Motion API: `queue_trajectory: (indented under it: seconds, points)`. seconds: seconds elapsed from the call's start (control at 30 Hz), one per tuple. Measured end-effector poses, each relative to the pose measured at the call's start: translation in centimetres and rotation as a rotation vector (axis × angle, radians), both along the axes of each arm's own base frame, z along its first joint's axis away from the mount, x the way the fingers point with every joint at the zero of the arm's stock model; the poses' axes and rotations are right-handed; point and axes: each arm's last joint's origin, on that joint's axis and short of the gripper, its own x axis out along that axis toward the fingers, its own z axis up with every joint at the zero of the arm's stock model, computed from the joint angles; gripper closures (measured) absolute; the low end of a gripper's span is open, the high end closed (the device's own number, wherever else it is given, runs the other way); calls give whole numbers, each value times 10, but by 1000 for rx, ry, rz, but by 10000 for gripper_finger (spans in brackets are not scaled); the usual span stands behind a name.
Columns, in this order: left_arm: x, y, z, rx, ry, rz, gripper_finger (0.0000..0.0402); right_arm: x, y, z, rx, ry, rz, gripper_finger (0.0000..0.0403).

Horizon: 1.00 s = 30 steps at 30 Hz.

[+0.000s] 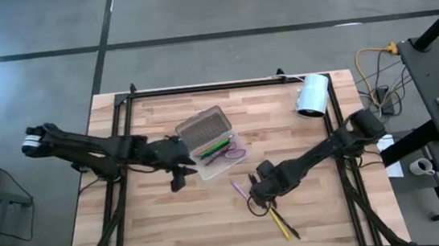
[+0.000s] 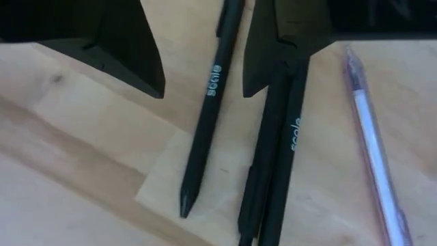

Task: Pick & place school supplies into a supply box
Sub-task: Put the black pen into the black supply box

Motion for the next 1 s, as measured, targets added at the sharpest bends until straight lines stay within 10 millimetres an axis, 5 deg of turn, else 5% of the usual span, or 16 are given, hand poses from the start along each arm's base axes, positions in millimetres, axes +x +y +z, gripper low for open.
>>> queue_trajectory:
  seconds: [0.4, 0.67, 1.0]
  points:
    - [-62, 12, -3, -63, -260, 74, 279, 21, 7, -19, 5, 83, -47, 214]
    - [-61, 12, 8, -48, -292, 60, 279, 21, 0, -30, 31, 155, 6, 265]
    - [-60, 12, 7, -38, -286, 55, 279, 13, -6, -32, -57, 231, 112, 376]
